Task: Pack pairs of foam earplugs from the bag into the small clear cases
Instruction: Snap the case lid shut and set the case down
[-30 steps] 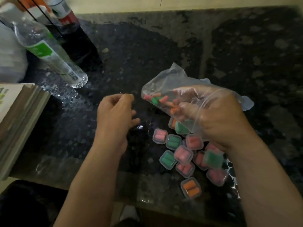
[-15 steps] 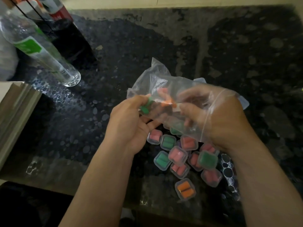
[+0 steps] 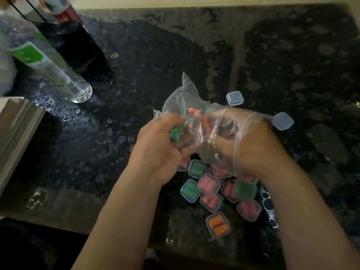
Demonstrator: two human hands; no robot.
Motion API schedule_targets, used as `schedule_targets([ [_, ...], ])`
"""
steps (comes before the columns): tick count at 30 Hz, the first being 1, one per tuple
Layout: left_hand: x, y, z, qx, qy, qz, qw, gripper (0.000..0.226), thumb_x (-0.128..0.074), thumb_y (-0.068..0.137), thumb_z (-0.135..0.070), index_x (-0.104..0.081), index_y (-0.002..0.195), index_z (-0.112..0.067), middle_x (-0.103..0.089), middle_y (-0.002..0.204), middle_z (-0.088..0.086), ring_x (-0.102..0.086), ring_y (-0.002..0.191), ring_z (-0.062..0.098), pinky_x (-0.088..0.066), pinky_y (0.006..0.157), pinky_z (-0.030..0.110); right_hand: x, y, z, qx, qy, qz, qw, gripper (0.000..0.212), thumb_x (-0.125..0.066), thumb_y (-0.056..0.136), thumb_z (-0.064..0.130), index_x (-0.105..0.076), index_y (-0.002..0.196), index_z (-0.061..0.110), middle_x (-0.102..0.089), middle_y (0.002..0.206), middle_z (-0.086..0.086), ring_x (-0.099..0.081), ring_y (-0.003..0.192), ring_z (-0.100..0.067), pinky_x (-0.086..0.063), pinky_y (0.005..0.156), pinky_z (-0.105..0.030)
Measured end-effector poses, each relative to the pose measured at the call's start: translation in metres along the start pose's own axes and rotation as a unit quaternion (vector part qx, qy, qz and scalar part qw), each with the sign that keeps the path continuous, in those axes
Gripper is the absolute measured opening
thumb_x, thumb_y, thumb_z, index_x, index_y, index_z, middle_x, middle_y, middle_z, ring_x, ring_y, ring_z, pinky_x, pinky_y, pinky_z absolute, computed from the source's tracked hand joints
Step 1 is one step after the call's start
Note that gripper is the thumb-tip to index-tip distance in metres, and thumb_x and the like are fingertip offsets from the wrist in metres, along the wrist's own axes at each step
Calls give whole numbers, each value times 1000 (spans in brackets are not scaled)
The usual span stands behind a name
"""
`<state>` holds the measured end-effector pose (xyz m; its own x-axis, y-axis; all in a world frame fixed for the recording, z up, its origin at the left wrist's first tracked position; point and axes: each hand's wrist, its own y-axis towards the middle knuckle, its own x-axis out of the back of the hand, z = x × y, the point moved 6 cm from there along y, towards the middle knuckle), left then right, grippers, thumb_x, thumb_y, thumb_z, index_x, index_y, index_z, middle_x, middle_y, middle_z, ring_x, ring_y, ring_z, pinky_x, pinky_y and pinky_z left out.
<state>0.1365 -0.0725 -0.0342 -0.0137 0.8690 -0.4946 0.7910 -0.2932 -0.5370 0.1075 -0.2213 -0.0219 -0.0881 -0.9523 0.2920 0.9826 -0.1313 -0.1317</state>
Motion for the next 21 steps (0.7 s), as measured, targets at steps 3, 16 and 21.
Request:
schedule_targets([
  [3,-1,0,0,-7,25,-5,1000,37,-60,90,0,-58,127,5,-70,116,29,-71,96,39,-59,88,59,-1,0,-1,2,-10,21,1000,26,-78,90,37,-75,115,32,-77,98,4,-74,93,-10,-60,87,-41],
  [16,0,0,-1,-21,49,-58,997,12,-60,93,3,-61,104,-3,-65,86,14,-71,73,28,-62,71,48,4,-4,5,39,-3,30,999,28,-75,89,6,-68,107,27,-71,98,7,-69,88,-4,-54,75,-19],
  [21,16,-2,-14,-71,80,-137,985,7,-60,93,4,-61,96,-2,-70,73,11,-73,72,29,-65,71,48,4,-4,12,75,20,22,997,13,-76,88,1,-65,87,9,-71,121,10,-67,108,3,-55,83,-17],
])
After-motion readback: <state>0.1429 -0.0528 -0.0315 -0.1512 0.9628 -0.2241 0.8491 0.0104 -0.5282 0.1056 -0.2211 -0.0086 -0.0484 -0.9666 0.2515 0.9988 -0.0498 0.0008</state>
